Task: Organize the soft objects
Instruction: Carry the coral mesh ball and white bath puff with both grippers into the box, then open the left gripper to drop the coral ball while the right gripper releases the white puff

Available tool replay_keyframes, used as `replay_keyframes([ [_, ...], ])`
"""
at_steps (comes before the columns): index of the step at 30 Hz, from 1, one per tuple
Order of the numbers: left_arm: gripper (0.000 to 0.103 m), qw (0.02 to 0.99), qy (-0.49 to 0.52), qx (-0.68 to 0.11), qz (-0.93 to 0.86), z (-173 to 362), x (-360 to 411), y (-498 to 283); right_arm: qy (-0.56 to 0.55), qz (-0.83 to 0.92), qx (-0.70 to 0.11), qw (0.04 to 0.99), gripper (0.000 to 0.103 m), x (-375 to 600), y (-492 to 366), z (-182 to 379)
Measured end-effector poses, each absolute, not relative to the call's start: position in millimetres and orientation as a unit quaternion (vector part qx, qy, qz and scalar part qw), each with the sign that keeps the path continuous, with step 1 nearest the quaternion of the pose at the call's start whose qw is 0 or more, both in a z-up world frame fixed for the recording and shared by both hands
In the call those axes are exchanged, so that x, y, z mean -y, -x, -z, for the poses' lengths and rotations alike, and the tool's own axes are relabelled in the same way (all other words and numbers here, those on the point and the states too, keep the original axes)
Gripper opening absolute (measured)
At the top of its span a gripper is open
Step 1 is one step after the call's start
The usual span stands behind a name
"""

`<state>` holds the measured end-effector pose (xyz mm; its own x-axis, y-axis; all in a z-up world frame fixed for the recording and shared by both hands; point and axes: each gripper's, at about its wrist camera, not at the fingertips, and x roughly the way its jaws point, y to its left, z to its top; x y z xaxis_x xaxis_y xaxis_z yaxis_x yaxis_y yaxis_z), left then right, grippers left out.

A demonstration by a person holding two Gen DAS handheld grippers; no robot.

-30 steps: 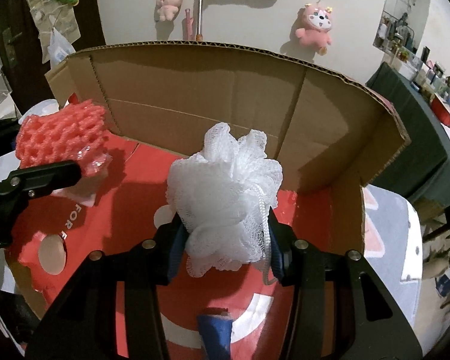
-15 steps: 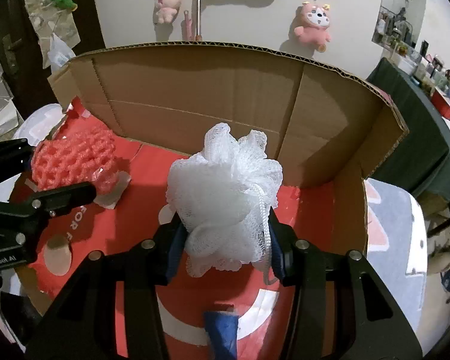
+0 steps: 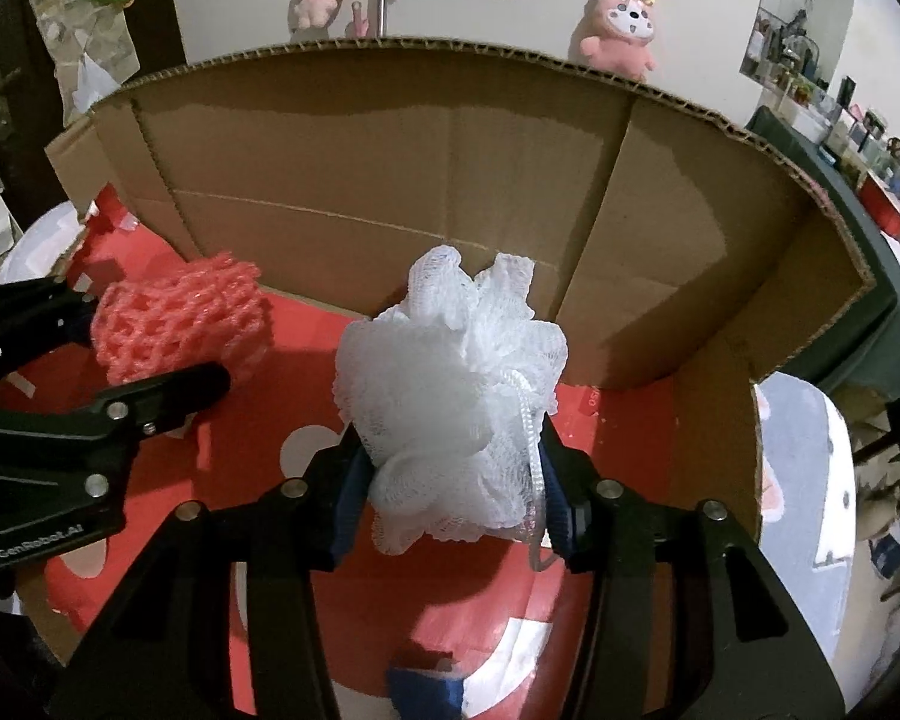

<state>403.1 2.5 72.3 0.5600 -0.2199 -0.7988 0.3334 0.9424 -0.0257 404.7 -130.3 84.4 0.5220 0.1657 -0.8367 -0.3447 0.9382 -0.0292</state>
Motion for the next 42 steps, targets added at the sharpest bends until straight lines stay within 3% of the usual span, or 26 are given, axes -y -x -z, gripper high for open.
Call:
replay_keyframes([
  [14, 0.049, 0.874, -0.072, -0.459, 0.141, -57.9, -0.3, -407.9, 0.090, -0.138, -0.480, 0.862, 0.060, 133.1, -408.5, -79.4],
  [21, 0.067, 0.873, -0.071, -0.460, 0.143, -61.3, -3.2, -406.0, 0.089, -0.138, -0.480, 0.862, 0.064, 135.0, -410.3, -80.2],
  [31, 0.081, 0.873, -0.071, -0.461, 0.145, -69.1, -16.8, -391.5, 0.083, -0.143, -0.482, 0.860, 0.067, 140.5, -410.1, -84.7],
  [38, 0.081, 0.861, -0.107, -0.475, 0.144, -63.8, -23.3, -379.2, 0.082, -0.148, -0.477, 0.862, 0.068, 142.0, -402.2, -89.2],
  [42, 0.071, 0.857, -0.117, -0.483, 0.136, -56.0, -25.3, -380.1, 0.081, -0.150, -0.475, 0.863, 0.068, 139.9, -395.8, -90.6],
])
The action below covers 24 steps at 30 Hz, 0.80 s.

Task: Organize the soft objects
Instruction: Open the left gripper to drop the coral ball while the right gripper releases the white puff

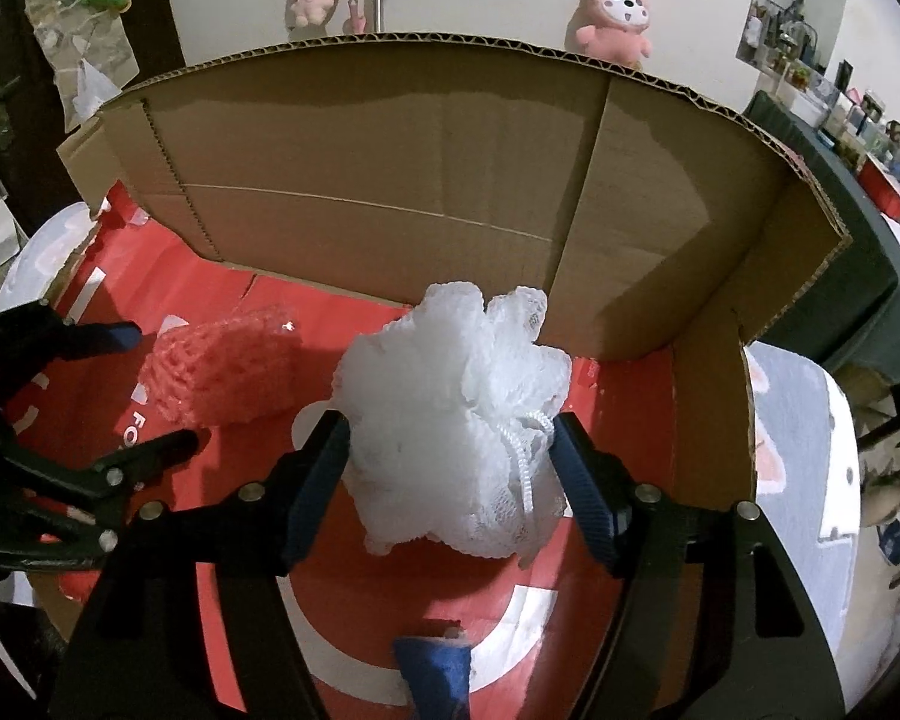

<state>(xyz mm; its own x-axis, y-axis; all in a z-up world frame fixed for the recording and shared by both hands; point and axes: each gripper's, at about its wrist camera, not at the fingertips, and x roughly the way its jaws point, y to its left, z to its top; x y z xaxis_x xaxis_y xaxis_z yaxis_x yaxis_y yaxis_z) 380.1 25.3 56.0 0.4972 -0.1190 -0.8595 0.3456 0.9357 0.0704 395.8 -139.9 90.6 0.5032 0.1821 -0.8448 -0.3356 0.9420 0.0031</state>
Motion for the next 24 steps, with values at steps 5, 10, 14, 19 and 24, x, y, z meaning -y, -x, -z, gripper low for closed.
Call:
replay_keyframes([
  [5, 0.071, 0.856, -0.100, -0.491, 0.124, -53.5, -33.7, -387.5, 0.080, -0.150, -0.472, 0.865, 0.068, 140.4, -393.5, -92.2],
  [10, 0.052, 0.854, -0.103, -0.495, 0.119, -53.4, -32.7, -388.5, 0.074, -0.151, -0.466, 0.868, 0.068, 142.4, -395.0, -96.2],
  [14, 0.036, 0.853, -0.099, -0.498, 0.121, -52.2, -28.5, -400.2, 0.073, -0.154, -0.465, 0.869, 0.068, 143.9, -396.7, -96.1],
  [19, 0.014, 0.856, -0.093, -0.490, 0.135, -54.6, -31.7, -405.5, 0.076, -0.157, -0.464, 0.868, 0.068, 143.6, -395.5, -94.2],
  [24, 0.014, 0.861, -0.089, -0.481, 0.138, -65.4, -34.8, -387.8, 0.073, -0.162, -0.458, 0.871, 0.068, 143.3, -388.5, -99.8],
])
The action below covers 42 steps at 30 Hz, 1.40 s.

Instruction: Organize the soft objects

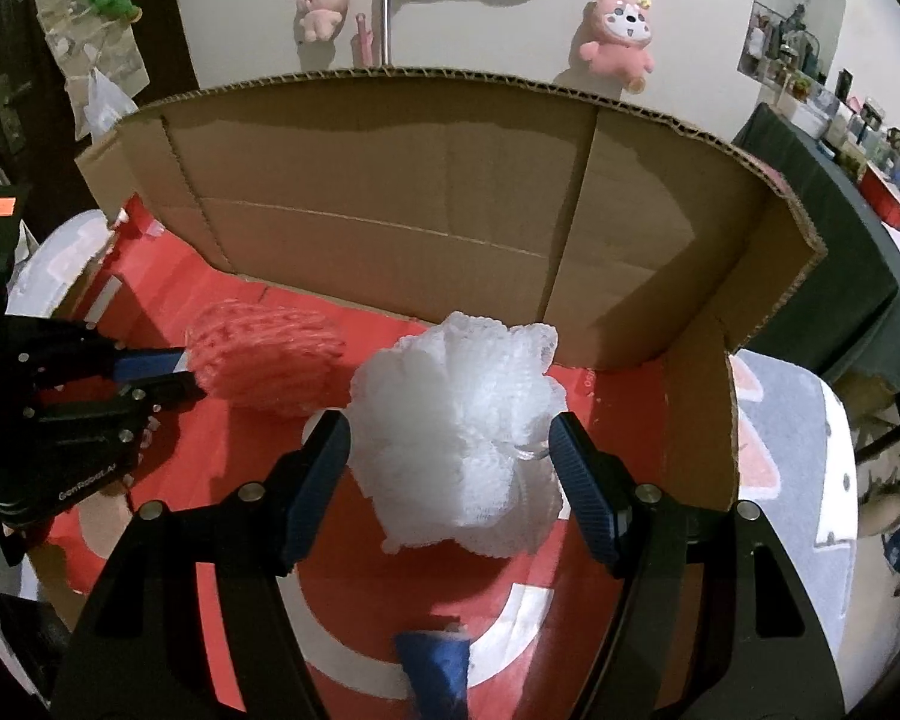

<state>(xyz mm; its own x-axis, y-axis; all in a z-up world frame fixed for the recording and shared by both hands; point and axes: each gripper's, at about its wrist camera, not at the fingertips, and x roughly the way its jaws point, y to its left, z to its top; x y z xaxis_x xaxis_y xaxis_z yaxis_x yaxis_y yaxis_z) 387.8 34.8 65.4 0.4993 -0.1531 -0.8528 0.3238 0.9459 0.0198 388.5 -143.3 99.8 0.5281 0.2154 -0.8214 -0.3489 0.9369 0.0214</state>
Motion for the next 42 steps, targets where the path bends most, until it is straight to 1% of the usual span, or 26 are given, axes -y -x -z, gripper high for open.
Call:
replay_keyframes([
  [6, 0.014, 0.874, -0.072, -0.457, 0.151, -96.1, -42.3, -352.1, 0.066, -0.170, -0.442, 0.878, 0.068, 148.8, -360.8, -122.3],
  [15, 0.014, 0.897, -0.066, -0.398, 0.180, -146.8, -34.9, -253.6, 0.067, -0.176, -0.392, 0.901, 0.068, 169.5, -272.5, -175.4],
  [19, 0.014, 0.905, -0.072, -0.374, 0.189, -157.6, -29.5, -198.7, 0.057, -0.182, -0.366, 0.911, 0.068, 182.5, -224.1, -193.4],
  [23, 0.014, 0.910, -0.082, -0.355, 0.198, -158.3, -25.3, -153.0, 0.050, -0.187, -0.348, 0.917, 0.068, 194.2, -180.5, -198.9],
  [28, 0.014, 0.912, -0.082, -0.338, 0.219, -146.6, -22.0, -98.6, 0.035, -0.194, -0.329, 0.924, 0.068, 206.9, -123.8, -190.4],
  [33, 0.014, 0.910, -0.085, -0.336, 0.228, -120.5, -12.0, -62.8, 0.032, -0.189, -0.320, 0.928, 0.068, 212.0, -77.9, -161.6],
  [36, 0.014, 0.911, -0.093, -0.334, 0.223, -97.9, -5.1, -48.6, 0.028, -0.181, -0.320, 0.930, 0.068, 213.7, -58.0, -138.9],
  [42, 0.014, 0.906, -0.078, -0.366, 0.198, -58.9, -5.1, -54.9, 0.020, -0.162, -0.335, 0.928, 0.068, 218.4, -43.7, -94.6],
])
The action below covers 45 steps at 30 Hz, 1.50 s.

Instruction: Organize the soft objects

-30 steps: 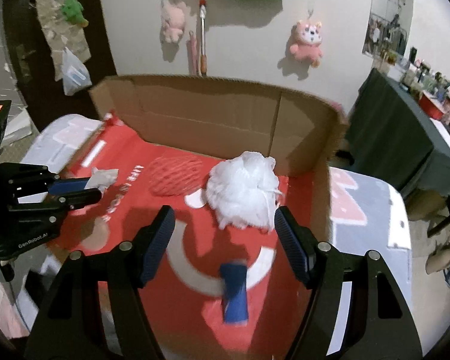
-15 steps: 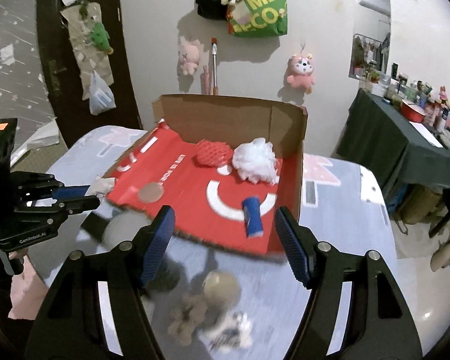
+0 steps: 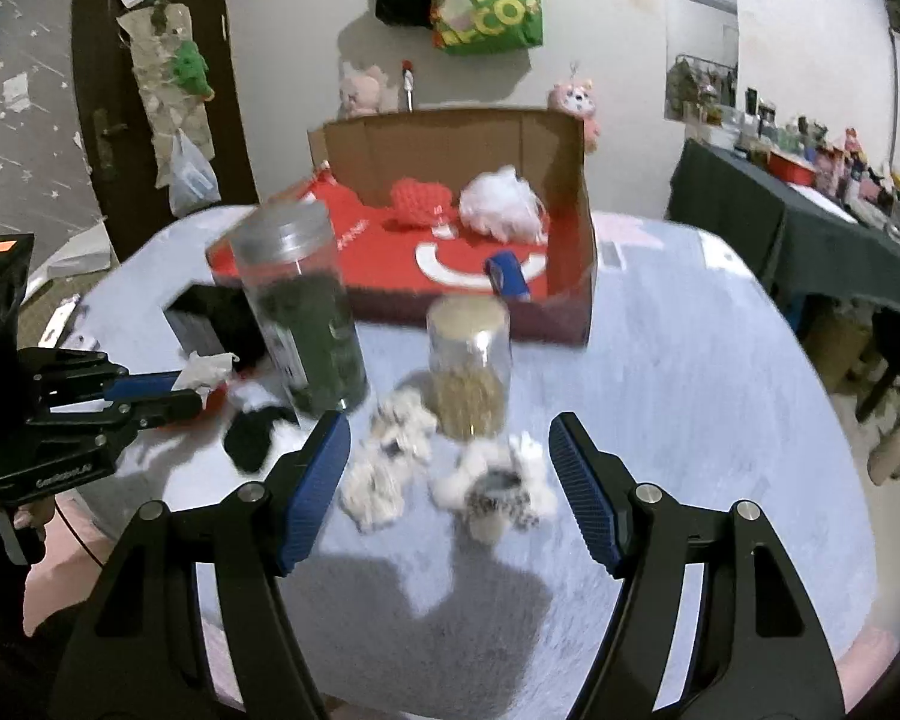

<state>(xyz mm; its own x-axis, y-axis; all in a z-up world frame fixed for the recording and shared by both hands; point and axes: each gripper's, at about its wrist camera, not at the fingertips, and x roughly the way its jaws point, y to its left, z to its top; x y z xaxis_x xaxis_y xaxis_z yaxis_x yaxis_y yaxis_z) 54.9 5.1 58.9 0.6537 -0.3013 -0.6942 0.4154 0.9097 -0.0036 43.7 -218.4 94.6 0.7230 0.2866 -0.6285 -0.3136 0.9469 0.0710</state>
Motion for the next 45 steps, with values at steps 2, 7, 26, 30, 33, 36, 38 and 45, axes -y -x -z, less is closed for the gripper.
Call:
replay_keyframes([
  [2, 0.014, 0.904, -0.068, -0.372, 0.198, -50.1, -6.2, -56.8, 0.019, -0.160, -0.342, 0.926, 0.068, 216.3, -43.9, -83.5],
  [7, 0.014, 0.906, -0.070, -0.374, 0.184, -36.5, -3.2, -57.1, 0.023, -0.156, -0.348, 0.924, 0.068, 211.1, -41.3, -62.1],
  [26, 0.051, 0.928, -0.046, -0.329, 0.170, -34.3, -1.2, -33.9, 0.007, -0.152, -0.311, 0.938, 0.068, 209.9, -23.3, -54.6],
  [30, 0.057, 0.935, -0.038, -0.311, 0.166, -39.4, 0.0, -24.5, 0.010, -0.141, -0.292, 0.946, 0.077, 209.3, -14.9, -56.6],
  [33, 0.070, 0.946, -0.031, -0.285, 0.153, -42.2, 0.5, -13.7, 0.006, -0.138, -0.273, 0.952, 0.077, 209.7, -5.7, -58.4],
  [36, 0.079, 0.955, -0.018, -0.258, 0.144, -44.4, 0.6, -3.3, -0.003, -0.138, -0.257, 0.957, 0.078, 209.8, 2.2, -58.2],
  [38, 0.082, 0.960, -0.007, -0.244, 0.140, -44.4, 0.6, 3.1, -0.006, -0.137, -0.247, 0.959, 0.081, 209.3, 7.6, -56.4],
  [45, 0.090, 0.965, -0.010, -0.230, 0.124, -39.0, 7.5, 8.6, 0.016, -0.130, -0.234, 0.963, 0.082, 198.7, 17.0, -44.8],
])
